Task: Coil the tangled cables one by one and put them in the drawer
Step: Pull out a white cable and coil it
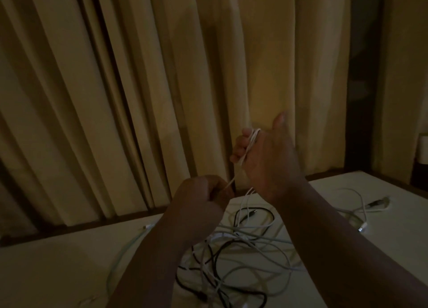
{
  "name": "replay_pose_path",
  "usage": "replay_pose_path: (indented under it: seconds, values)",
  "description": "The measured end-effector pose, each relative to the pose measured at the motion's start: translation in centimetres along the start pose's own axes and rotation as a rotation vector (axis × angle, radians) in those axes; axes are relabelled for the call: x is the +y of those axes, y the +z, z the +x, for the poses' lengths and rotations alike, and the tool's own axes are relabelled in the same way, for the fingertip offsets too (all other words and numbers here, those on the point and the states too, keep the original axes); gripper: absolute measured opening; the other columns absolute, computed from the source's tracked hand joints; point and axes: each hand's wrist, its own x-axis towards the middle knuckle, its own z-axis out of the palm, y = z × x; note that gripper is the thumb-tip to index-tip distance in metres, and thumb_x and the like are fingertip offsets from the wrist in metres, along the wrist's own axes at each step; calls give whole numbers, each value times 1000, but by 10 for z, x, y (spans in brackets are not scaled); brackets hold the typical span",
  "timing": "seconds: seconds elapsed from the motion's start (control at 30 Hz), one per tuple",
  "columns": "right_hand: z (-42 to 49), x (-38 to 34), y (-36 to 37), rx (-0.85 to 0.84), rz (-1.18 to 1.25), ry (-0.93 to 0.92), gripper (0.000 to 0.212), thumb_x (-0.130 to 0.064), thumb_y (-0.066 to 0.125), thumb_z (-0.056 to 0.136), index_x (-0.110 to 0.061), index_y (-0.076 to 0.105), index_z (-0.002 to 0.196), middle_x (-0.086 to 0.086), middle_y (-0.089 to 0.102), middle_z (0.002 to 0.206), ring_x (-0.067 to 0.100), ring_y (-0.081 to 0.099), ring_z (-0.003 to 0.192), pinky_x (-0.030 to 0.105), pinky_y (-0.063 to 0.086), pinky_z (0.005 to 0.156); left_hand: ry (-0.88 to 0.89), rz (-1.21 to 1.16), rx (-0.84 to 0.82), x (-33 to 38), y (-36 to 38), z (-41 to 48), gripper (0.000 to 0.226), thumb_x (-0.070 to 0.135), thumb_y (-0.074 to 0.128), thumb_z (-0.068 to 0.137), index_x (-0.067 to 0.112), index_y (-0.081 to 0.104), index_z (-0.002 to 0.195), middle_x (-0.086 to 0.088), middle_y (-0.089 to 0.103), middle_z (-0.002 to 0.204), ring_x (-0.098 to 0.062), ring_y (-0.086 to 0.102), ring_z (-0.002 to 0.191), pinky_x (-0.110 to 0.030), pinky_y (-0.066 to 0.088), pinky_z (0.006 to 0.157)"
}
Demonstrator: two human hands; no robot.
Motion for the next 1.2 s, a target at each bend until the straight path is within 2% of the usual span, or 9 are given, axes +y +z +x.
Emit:
replay_pose_path:
  seconds: [0.13,0.33,0.43,0.5,0.6,0.87,0.97,1.13,1.2]
  values:
    - [14,3,-6,158,-504,-89,59,-63,23,97,-18,56,81,-11,48,53,10,44,54,32,42,66,-102,-55,31,-4,-5,1,26,30,60,98,25,68,73,-1,64,60,-14,62,57,-34,54,65]
    - [-12,14,-21,-149,-1199,-78,69,-84,12,83,-30,52,98,-18,51,85,-1,48,80,33,40,84,-52,10,151,-4,-6,3,14,32,61,98,29,71,89,10,70,87,-2,65,79,-36,57,79]
    - [-13,16,-17,-274,-1245,90,72,-77,11,89,-20,53,79,-5,52,73,12,48,70,36,41,79,47,116,226,-9,-8,4,14,31,64,96,23,75,98,11,68,92,2,61,84,-22,52,75]
    - [-11,19,-15,-356,-1170,211,79,-79,10,88,-14,49,67,3,46,64,20,41,62,39,38,73,92,132,267,-16,-10,5,12,30,66,94,23,76,96,15,65,88,7,58,84,-6,41,67]
    - [-6,22,-17,-395,-1026,348,89,-92,13,71,-16,58,66,3,50,59,18,43,55,37,39,66,178,157,314,-23,-12,5,19,36,65,93,22,77,96,13,65,86,13,55,83,-1,36,66]
    - [-9,16,-11,-520,-338,639,74,-88,13,80,-19,35,61,-7,25,50,10,11,45,25,9,42,193,3,362,-28,-6,8,28,41,56,95,19,73,91,11,64,82,-4,60,79,-14,43,63]
    - [-9,16,-9,-499,-73,612,73,-86,18,83,-19,39,62,-8,24,52,8,11,45,24,9,42,169,-101,344,-24,0,8,26,35,49,101,24,71,91,11,62,75,-5,58,71,-12,40,58]
    - [-10,13,-7,-394,231,460,69,-86,22,85,-20,38,71,-7,20,62,9,16,51,24,16,44,86,-273,281,-16,15,8,24,27,47,105,34,70,98,8,71,85,-11,67,78,-39,58,71]
    - [-9,11,-8,-424,353,399,70,-86,26,84,-17,42,79,-7,26,66,9,24,53,24,26,48,67,-292,233,-13,18,7,24,29,48,105,31,68,93,4,69,77,-18,64,68,-42,55,63]
